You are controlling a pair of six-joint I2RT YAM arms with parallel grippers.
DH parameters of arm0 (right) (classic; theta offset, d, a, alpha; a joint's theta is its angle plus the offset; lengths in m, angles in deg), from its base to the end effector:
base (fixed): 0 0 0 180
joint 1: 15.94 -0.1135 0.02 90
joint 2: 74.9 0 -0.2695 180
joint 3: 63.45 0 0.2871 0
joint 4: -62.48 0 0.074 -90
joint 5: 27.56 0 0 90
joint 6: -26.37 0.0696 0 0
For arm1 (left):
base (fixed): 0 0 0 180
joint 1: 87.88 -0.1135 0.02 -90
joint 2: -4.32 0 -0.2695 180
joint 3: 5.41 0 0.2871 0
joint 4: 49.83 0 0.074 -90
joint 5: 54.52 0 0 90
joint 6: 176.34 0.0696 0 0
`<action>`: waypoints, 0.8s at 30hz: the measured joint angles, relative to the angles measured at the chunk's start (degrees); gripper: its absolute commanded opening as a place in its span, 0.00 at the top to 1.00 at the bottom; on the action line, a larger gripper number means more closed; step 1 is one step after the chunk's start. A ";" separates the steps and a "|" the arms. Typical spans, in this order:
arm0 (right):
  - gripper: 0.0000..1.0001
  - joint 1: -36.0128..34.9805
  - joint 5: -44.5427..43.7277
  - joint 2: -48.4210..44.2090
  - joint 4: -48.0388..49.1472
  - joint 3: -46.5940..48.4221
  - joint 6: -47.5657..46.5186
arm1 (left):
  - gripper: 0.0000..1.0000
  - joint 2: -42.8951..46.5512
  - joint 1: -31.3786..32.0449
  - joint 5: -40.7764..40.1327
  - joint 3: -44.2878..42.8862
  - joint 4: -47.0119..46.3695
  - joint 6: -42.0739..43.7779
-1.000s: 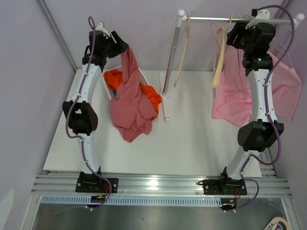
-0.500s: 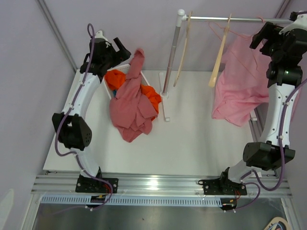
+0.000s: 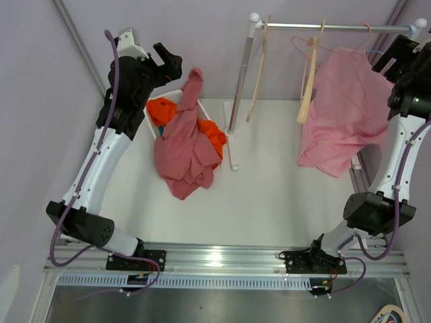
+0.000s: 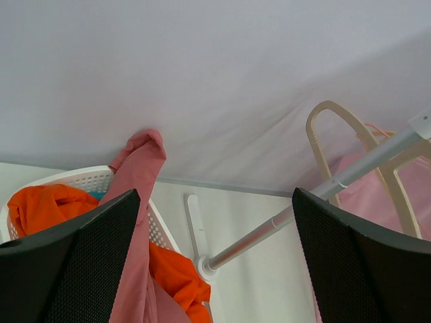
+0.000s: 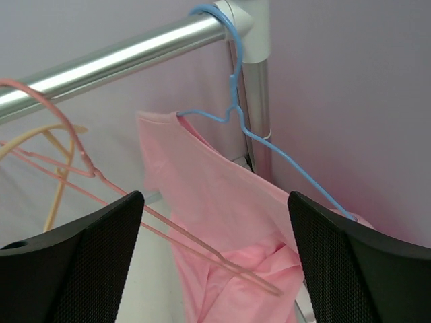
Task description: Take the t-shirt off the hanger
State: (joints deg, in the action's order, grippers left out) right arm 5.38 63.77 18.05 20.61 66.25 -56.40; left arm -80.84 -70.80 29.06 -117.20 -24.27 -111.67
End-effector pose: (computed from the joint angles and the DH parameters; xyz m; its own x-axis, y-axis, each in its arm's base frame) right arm 0.3797 -0.1464 0.5416 -0.0394 0.1505 -0.9878 0.3497 0.9282 0.1274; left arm 0.3818 -0.1092 0.5134 -0.0630 -0.4254 -0.9028 0.1749 0.8859 -0.4296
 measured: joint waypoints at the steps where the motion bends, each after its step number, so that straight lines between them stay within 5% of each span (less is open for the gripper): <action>1: 0.10 0.35 0.02 0.68 -0.13 0.35 0.02 | 0.00 0.33 0.31 -0.57 0.74 -0.37 0.39; 12: 0.26 2.40 3.76 9.53 -1.09 7.58 -1.42 | 0.01 1.20 1.84 -2.49 6.14 -4.87 3.06; 17: 0.42 3.39 5.75 12.13 -0.66 8.63 -1.88 | 0.01 1.57 2.36 -2.51 9.38 -8.55 4.24; 24: 0.47 4.07 10.38 18.29 -0.33 14.88 -1.22 | 0.01 -0.44 2.40 -3.17 8.85 -12.83 5.81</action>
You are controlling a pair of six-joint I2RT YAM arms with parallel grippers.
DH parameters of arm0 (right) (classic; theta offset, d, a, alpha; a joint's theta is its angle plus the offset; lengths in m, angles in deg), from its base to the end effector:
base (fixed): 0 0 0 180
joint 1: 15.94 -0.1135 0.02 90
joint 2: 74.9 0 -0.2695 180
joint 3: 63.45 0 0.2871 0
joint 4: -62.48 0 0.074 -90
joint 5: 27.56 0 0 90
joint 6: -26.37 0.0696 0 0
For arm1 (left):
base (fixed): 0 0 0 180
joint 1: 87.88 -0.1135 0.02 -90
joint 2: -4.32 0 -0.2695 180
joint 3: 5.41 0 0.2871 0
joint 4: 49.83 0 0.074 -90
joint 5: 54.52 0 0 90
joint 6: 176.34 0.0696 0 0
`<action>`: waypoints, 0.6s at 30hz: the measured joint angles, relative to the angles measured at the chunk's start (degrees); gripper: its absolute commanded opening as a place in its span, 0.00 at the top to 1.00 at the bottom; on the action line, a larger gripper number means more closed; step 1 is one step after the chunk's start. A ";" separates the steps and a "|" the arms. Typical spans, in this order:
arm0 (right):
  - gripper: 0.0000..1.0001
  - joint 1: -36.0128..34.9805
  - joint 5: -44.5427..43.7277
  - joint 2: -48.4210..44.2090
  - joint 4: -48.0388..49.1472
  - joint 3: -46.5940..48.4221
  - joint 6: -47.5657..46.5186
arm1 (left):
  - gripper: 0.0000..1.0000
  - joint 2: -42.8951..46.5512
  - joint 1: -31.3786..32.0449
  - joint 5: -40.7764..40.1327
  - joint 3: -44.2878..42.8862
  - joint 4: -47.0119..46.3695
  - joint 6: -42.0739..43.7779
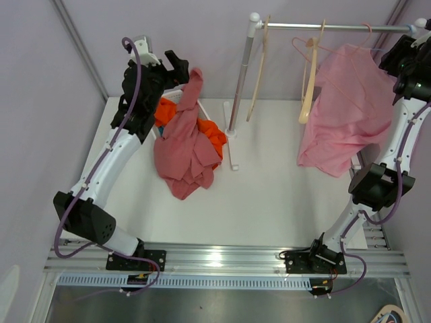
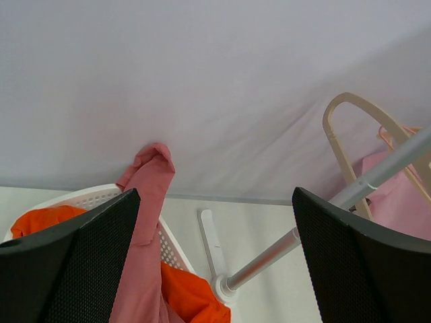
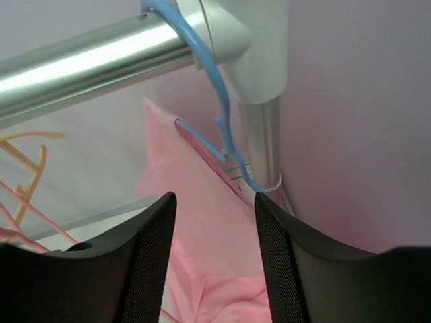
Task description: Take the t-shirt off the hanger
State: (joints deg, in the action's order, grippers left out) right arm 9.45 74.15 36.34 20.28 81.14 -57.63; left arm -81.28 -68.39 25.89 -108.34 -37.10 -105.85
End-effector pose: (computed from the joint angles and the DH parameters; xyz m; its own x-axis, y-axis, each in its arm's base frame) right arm 0.4559 -0.2007 0.5007 -0.1133 0.1671 -0.9794 0.2519 0.9584 0.1343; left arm 0.3956 -0.1277 0.4792 0.0137 -0.3542 -0.9351 0.1878 0.9194 -0.3455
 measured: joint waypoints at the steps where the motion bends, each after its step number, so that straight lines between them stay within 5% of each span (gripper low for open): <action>1: 0.52 -0.02 0.61 0.74 0.00 0.83 0.02 | 0.00 -0.50 0.00 -0.20 0.00 -0.48 0.13; 4: 0.75 0.00 2.32 2.14 0.17 2.29 0.33 | 0.00 -2.03 0.00 -0.39 0.00 -1.11 0.31; 8: 0.84 0.04 4.31 2.84 0.35 2.82 1.49 | 0.01 -3.63 0.00 -0.39 0.00 -1.55 0.61; 11: 0.65 0.04 5.79 2.89 0.50 2.89 2.36 | 0.00 -4.13 0.00 -0.44 0.00 -1.62 0.74; 12: 0.42 0.04 6.10 2.89 0.55 2.99 2.71 | 0.01 -4.20 0.00 -0.57 0.00 -1.66 0.96; 13: 0.35 0.02 6.43 2.89 0.55 3.08 2.97 | 0.01 -4.20 0.00 -0.61 0.00 -1.73 1.09; 18: 0.30 0.04 7.19 2.86 0.52 3.37 2.99 | 0.00 -4.20 0.00 -0.74 0.00 -2.05 1.57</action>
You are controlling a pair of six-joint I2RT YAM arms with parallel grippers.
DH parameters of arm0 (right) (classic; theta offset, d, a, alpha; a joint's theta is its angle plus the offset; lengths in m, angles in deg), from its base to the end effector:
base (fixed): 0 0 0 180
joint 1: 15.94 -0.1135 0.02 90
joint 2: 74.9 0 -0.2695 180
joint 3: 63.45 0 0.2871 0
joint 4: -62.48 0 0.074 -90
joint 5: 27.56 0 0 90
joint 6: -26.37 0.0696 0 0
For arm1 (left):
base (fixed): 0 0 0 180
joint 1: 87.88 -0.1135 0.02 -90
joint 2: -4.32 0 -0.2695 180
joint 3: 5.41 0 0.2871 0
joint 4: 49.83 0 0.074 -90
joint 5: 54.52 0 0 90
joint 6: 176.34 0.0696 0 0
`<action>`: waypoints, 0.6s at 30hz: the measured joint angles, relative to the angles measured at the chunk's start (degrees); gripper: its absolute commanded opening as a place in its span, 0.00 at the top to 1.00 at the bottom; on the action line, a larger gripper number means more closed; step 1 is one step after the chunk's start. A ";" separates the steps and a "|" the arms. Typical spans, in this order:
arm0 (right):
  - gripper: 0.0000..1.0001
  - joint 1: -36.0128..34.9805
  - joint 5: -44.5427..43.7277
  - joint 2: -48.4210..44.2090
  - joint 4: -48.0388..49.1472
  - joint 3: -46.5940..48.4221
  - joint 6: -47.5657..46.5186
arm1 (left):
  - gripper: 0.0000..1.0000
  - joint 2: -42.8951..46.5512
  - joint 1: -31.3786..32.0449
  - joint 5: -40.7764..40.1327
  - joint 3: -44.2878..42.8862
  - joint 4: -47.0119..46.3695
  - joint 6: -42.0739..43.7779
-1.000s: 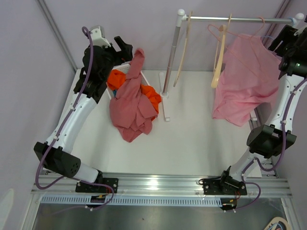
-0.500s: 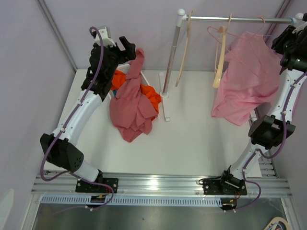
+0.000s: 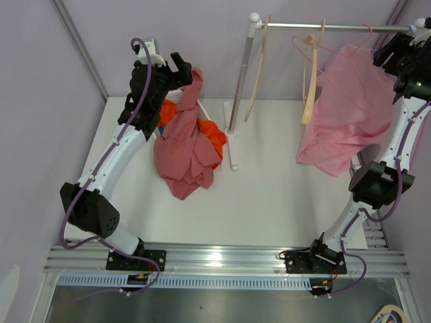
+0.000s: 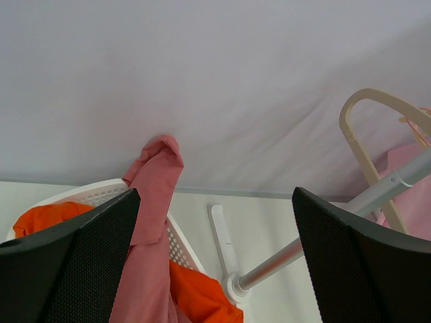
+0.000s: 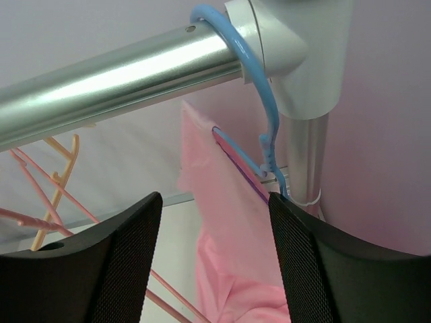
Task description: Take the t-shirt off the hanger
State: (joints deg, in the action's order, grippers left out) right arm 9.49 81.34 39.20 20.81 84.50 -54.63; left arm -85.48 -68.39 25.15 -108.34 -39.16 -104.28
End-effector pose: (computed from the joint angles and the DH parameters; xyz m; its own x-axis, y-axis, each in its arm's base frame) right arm 0.4676 -0.1974 0.5004 -0.1031 0.2129 -0.9716 0.1342 0.9709 0.1985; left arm 0.4199 -0.1354 0.4543 -0.0106 -0.3177 -0.9481 0.1641 0.9348 -0.3151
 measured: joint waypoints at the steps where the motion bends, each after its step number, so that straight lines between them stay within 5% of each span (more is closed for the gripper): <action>1: 0.30 0.00 -0.04 -0.04 -0.11 0.00 -0.02 | 0.00 0.00 0.00 0.00 0.00 -0.02 0.02; 18: 0.32 1.14 -3.34 -7.41 -2.86 0.02 -1.95 | 0.01 0.02 0.81 -0.02 0.00 -0.24 0.04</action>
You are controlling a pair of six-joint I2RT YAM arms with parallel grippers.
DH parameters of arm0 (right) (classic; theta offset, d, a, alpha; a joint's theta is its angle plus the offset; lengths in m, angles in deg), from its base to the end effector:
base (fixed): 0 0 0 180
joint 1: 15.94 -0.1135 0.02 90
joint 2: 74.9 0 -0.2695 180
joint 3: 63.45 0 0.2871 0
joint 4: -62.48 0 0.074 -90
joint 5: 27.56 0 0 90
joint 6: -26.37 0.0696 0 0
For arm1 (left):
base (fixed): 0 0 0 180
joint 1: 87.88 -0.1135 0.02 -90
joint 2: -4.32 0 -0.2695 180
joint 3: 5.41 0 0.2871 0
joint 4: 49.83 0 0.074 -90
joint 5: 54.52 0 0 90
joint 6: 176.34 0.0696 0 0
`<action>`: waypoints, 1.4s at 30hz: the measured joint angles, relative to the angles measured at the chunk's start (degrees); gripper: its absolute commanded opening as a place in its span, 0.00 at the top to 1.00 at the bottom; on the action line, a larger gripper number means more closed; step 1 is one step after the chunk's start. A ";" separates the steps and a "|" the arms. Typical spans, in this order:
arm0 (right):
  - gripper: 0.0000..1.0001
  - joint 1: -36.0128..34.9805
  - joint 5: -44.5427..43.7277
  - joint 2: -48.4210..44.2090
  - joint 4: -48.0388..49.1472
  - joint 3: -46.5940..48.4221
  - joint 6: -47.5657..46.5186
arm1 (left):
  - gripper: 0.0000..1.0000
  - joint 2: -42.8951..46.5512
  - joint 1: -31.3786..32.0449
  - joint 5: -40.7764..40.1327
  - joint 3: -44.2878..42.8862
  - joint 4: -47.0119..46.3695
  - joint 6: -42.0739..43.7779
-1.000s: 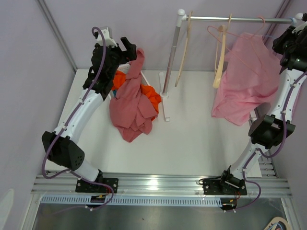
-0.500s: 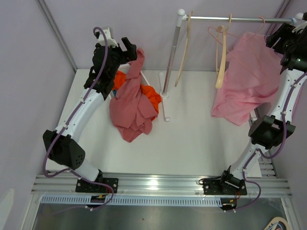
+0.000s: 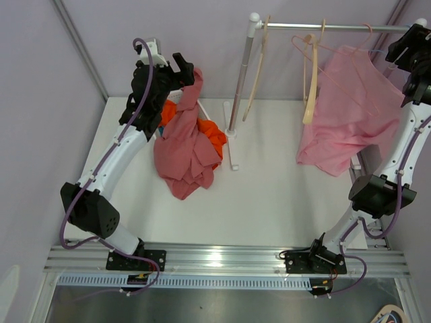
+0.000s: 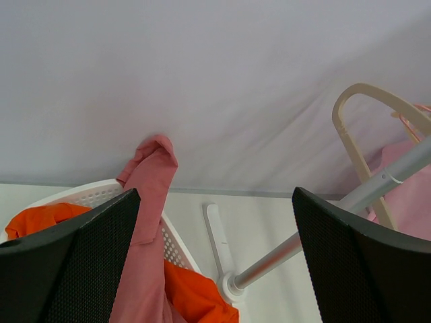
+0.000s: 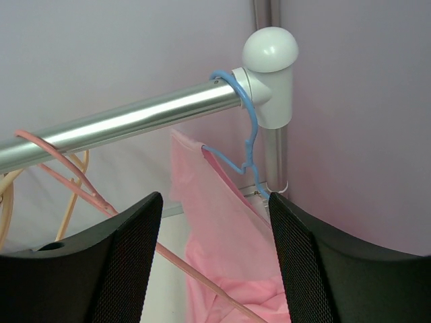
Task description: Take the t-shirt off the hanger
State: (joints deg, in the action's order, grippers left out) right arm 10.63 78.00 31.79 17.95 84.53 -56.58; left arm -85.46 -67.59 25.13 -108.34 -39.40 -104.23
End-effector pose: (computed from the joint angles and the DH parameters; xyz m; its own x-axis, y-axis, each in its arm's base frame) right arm 0.4144 -0.1863 0.5531 -0.0267 0.1455 -0.9890 0.1961 0.9709 0.1376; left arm 0.4178 -0.1411 0.4551 -0.0107 -0.3182 -0.9480 0.1781 0.9322 -0.3150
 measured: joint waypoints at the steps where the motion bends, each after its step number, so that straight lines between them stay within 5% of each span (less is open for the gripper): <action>1: 0.32 0.07 -0.07 -0.02 0.02 0.11 -0.07 | 0.01 0.00 0.00 0.00 0.00 -0.02 0.00; 26: 0.36 1.42 4.70 9.60 2.91 2.08 0.55 | 0.00 -1.95 0.07 0.04 -4.13 -1.29 2.54; 31: 0.61 1.42 6.78 10.40 3.89 2.12 1.73 | 0.01 -2.60 0.07 0.04 -4.13 -1.27 2.64; 36: 1.00 1.38 8.35 10.47 4.50 2.19 2.69 | 0.00 -2.69 0.07 0.04 -4.13 -1.27 2.97; 42: 1.00 1.29 9.73 10.60 5.79 2.34 5.03 | 0.00 -2.69 0.07 0.04 -4.13 -1.29 2.99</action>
State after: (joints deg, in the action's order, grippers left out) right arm 11.92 87.72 42.39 23.74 86.86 -51.55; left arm -88.14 -67.52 25.17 -112.48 -40.69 -101.24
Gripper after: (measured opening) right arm 0.020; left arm 0.994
